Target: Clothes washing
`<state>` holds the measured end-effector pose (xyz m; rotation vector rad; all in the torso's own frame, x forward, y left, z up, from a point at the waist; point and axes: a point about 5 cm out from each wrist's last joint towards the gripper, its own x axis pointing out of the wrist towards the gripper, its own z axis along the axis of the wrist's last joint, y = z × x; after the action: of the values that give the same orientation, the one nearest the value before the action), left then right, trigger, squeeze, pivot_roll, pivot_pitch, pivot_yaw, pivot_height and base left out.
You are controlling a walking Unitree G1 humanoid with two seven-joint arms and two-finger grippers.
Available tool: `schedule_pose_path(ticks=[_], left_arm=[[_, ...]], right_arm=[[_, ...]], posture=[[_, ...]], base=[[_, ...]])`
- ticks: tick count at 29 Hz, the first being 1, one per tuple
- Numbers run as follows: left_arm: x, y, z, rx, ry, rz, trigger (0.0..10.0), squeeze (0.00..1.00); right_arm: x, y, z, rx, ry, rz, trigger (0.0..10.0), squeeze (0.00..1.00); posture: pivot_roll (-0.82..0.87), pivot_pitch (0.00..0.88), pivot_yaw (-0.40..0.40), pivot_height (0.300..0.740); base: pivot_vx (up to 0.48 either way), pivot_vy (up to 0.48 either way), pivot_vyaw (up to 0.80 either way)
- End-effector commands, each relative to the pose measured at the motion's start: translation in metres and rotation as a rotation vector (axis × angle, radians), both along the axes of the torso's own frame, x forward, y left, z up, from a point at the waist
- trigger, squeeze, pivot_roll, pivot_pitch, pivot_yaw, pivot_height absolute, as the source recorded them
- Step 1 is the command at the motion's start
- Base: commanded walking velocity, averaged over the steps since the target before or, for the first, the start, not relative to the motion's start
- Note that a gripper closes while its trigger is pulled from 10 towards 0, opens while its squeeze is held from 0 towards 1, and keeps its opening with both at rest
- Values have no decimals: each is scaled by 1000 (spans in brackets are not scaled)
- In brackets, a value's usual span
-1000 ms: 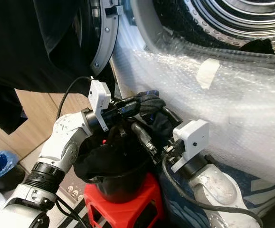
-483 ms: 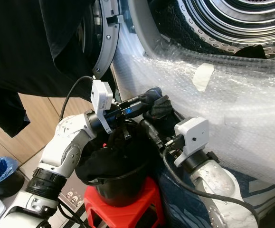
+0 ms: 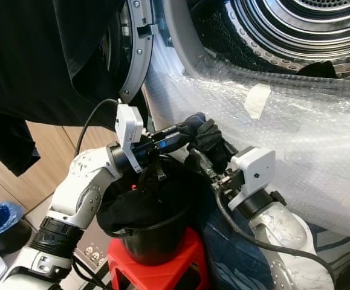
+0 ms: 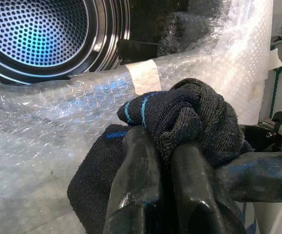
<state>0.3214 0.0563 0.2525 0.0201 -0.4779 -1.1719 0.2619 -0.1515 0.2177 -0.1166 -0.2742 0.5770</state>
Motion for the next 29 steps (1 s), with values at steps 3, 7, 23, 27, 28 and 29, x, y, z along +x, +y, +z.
schedule_pose_path(ticks=[3, 7, 23, 27, 28, 29], left_arm=[[-6, -2, 3, 7, -18, -29, 10000, 0], [-8, 0, 2, 9, -10, -30, 10000, 0], [-27, 9, -1, 4, 29, -22, 10000, 1000], [-34, 13, -2, 15, 31, -3, 10000, 1000], [-37, 14, -2, 16, 35, -2, 10000, 1000], [-37, 14, -2, 16, 36, -2, 10000, 1000]], right_arm=[[1, 5, 3, 18, -8, 44, 0, 0], [1, 5, 2, 17, -7, 58, 0, 0], [10, -11, 12, 13, -42, 49, 0, 0], [13, -17, 14, 8, -47, 44, 0, 0], [14, -18, 15, 9, -47, 42, 0, 0], [14, -19, 15, 10, -47, 41, 0, 0]], posture=[[-128, 18, 104, 740], [-125, 12, 100, 740], [-109, 4, 91, 740], [-92, 5, 74, 740], [-90, 4, 72, 740], [-90, 4, 72, 740]], base=[[0, 0, 0], [0, 0, 0], [0, 0, 0], [0, 0, 0], [0, 0, 0], [0, 0, 0]])
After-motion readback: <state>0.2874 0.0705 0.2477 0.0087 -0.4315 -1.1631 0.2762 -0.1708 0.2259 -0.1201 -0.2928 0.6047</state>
